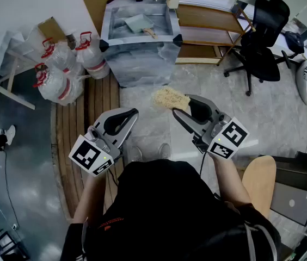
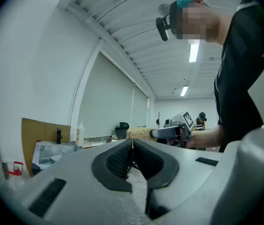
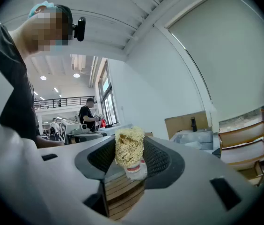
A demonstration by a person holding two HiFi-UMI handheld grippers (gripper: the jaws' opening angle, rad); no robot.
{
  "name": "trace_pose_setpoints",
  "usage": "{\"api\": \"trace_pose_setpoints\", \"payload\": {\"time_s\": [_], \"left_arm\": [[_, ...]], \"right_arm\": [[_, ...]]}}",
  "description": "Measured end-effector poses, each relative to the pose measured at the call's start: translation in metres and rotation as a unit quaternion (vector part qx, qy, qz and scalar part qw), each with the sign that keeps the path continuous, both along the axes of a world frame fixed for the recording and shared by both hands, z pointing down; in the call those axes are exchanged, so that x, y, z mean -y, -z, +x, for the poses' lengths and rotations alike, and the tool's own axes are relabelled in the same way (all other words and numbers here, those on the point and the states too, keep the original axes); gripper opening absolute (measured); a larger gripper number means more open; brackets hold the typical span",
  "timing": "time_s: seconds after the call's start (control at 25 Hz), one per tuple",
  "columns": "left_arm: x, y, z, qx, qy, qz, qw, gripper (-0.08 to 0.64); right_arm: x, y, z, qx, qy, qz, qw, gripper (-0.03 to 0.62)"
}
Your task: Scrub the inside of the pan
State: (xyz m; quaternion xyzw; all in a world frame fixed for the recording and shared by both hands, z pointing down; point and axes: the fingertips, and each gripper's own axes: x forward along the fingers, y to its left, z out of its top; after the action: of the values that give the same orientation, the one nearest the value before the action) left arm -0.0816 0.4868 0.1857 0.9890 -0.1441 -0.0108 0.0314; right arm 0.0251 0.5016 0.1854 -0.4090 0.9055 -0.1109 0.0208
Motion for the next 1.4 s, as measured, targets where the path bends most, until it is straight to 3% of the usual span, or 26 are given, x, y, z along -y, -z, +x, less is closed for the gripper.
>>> {"api": "trace_pose_setpoints", "payload": {"time_s": [0.36, 1.4], "left_arm": [[0.006, -0.005, 0.004, -0.002, 0.0, -0.004, 1.0, 0.025], [-0.023, -0.012, 0.082, 0.017, 0.027, -0.001, 0.9995, 0.025]], "right_arm": [[0.009, 0.0, 0.005, 0.019, -0.003, 0.001, 1.0, 0.187], [-0.015, -0.018, 0.094, 0.029, 0.011, -0.014, 0.999, 0.189]]}}
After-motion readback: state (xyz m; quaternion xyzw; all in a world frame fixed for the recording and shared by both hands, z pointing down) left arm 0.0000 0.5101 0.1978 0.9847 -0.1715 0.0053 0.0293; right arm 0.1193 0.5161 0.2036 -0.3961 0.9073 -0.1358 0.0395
